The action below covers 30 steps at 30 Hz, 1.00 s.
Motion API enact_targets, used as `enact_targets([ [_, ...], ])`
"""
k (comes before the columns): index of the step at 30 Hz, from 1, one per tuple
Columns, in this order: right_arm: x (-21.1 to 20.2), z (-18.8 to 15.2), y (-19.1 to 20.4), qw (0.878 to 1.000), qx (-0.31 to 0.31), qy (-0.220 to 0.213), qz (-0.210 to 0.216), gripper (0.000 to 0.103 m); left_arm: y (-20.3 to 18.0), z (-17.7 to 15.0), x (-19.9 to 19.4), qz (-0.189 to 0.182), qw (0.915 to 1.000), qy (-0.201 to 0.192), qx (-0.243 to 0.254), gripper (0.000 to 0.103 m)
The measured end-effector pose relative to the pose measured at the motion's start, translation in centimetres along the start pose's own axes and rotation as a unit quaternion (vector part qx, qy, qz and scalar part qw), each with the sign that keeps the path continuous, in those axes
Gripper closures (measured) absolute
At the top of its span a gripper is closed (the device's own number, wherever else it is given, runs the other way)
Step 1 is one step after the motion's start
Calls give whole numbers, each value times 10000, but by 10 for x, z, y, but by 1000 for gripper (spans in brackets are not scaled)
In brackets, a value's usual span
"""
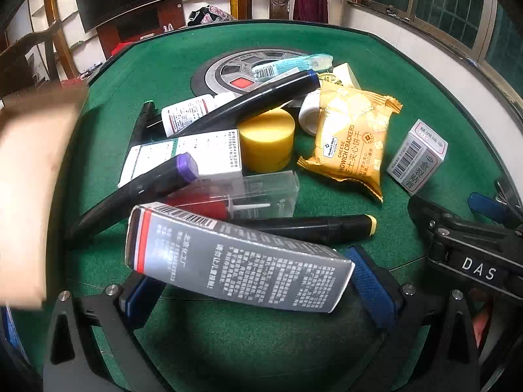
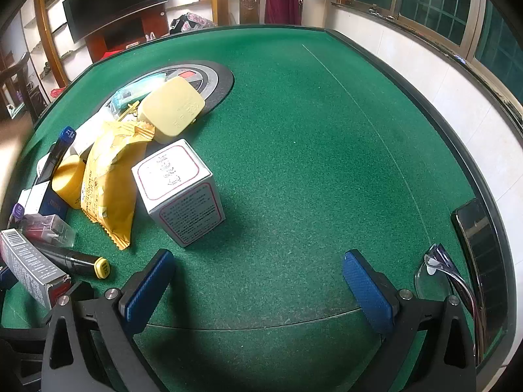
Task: Organize objects
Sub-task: 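Move both tools over the cluttered table toward the white medicine boxes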
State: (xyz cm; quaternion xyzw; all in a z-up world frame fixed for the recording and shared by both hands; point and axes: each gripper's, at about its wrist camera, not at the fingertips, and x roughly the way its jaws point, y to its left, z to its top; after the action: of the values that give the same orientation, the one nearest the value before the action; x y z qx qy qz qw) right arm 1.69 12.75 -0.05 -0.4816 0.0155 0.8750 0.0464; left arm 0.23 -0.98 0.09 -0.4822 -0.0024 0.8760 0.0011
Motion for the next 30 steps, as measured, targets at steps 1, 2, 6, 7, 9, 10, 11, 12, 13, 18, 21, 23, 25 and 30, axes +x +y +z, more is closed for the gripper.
enact_targets([
  [1,0,0,0,10000,0,-1,0,0,0,0,0,-1,10000,-2,-1,0],
  [2,0,0,0,10000,0,-1,0,0,0,0,0,-1,10000,0,-1,0],
  [6,0,0,0,10000,-1,-1,0,0,0,0,0,-1,10000,-6,-2,0],
  [7,0,0,0,10000,0,-1,0,0,0,0,0,-1,10000,-1,0,0],
  [9,0,0,0,10000,0,-1,0,0,0,0,0,-1,10000,-1,0,0],
  [10,0,0,0,10000,0,-1,1,0,0,0,0,-1,10000,-1,-1,0],
  [11,0,0,0,10000,0,-1,1,0,0,0,0,-1,10000,-2,-1,0],
  [12,0,0,0,10000,-1,-1,1,0,0,0,0,0,10000,-2,-1,0],
  [13,0,0,0,10000,0,-1,1,0,0,0,0,0,10000,-1,-1,0],
  [18,2,1,-1,10000,-18,-2,15,0,0,0,0,0,10000,-2,1,0],
  [21,3,0,-1,10000,-54,-3,39,0,0,0,0,-1,10000,-1,-1,0],
  [23,3,1,-2,9999,-90,-2,62,0,0,0,0,5,10000,0,8,0],
  [25,2,-1,-2,9998,-155,-6,112,0,0,1,-1,-53,10000,30,57,0],
  [30,2,-3,-2,9996,-217,-2,153,0,13,-5,-18,-446,9988,75,177,0],
])
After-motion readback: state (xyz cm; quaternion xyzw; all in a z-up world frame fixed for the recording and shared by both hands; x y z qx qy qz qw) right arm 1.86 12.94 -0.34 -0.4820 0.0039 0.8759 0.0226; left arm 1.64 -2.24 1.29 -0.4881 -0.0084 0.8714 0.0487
